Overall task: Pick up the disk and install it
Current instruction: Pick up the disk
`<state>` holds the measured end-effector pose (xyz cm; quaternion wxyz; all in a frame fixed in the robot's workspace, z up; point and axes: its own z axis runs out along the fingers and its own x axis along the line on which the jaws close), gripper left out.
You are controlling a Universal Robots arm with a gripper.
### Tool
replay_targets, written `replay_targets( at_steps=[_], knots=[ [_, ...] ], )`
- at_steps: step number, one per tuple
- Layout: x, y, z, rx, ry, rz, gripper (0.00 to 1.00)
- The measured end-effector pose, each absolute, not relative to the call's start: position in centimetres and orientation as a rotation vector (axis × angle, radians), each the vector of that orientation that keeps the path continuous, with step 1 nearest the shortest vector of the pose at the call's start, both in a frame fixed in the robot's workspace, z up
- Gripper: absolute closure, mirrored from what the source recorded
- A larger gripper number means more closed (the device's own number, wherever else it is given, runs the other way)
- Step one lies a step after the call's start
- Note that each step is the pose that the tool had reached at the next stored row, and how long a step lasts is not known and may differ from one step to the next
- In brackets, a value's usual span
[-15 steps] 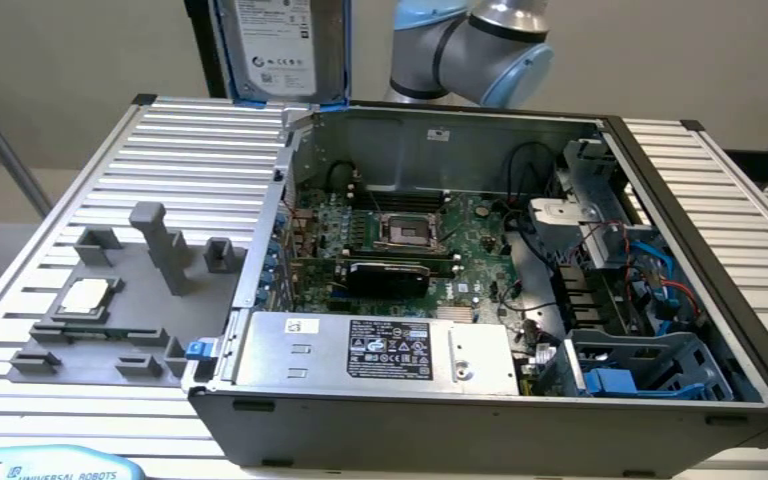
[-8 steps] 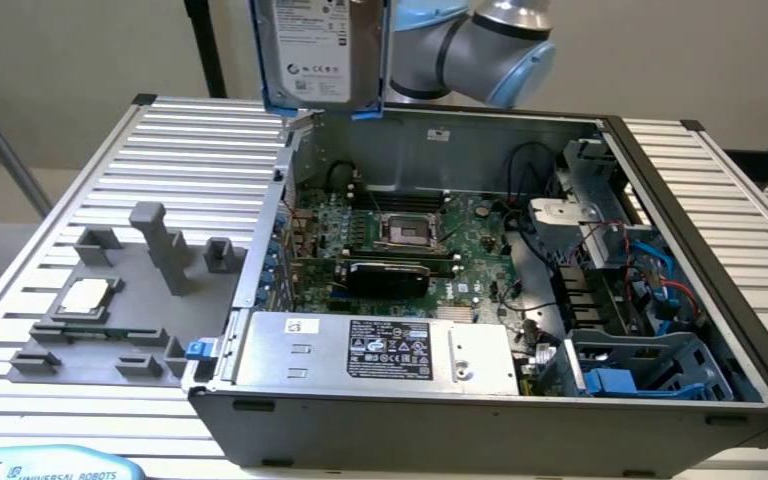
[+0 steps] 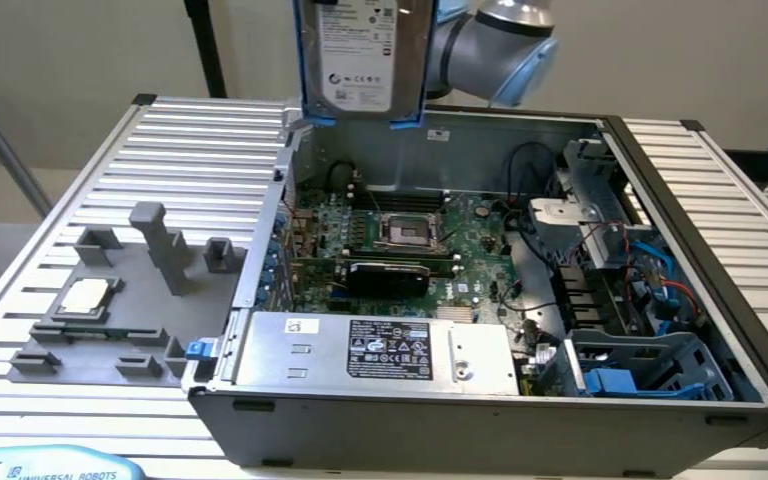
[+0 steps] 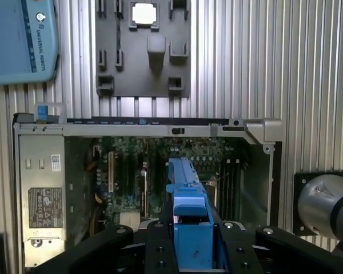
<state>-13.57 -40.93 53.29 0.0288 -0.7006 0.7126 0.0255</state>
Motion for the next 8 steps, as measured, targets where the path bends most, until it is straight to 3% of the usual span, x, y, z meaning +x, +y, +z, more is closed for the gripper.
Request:
replay_targets(
  at_steps=[8],
  knots=[
    [-9.9,-41.8,53.0,-2.161,2.198,0.079,0.67]
  ],
)
